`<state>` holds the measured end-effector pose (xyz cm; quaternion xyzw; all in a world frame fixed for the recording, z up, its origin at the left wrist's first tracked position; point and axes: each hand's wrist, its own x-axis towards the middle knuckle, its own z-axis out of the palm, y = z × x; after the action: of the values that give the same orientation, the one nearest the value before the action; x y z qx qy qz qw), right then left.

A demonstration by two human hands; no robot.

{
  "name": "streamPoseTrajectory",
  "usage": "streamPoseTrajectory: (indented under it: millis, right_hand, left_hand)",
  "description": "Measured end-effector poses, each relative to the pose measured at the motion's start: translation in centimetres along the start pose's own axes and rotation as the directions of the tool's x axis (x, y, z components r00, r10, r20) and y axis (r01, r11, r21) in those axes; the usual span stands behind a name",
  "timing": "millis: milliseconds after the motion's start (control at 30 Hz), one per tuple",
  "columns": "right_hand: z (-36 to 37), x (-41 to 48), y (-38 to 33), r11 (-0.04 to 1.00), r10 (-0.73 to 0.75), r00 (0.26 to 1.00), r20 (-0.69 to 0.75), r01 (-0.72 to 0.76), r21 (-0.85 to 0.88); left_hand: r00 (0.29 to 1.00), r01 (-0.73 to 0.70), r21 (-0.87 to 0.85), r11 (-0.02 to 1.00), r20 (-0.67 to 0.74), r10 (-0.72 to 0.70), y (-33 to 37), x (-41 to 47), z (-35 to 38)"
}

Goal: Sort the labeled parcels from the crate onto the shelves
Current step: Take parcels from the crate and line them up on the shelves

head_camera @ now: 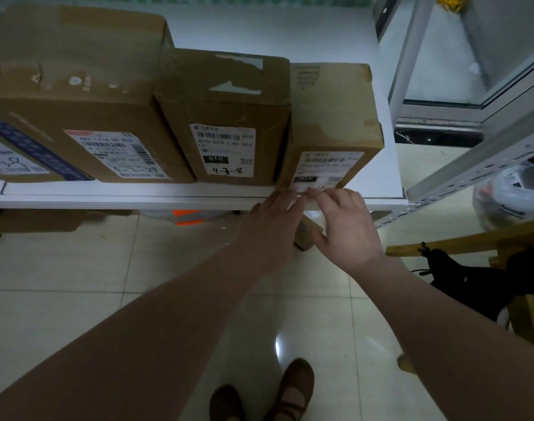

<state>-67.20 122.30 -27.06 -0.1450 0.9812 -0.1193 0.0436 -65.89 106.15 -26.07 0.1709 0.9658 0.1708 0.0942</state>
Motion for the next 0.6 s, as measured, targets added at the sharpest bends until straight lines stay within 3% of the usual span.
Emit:
streamPoseTrajectory:
  millis: [400, 600]
  right_hand:
    - [0.0, 2.1, 0.2, 0.999, -0.051, 0.996, 0.069, 0.052, -0.007]
    - [-0.9, 1.6, -0.9, 0.998, -0.012, 0.993, 0.116, 0.005, 0.063]
  left_hand:
    - [0.997, 0.079, -0.005, 0.997, -0.011, -0.079, -0.4, 1.2, -0.7]
    - [0.99, 0.122, 0.035, 0.992, 0.069, -0.124, -0.8, 0.5, -2.1]
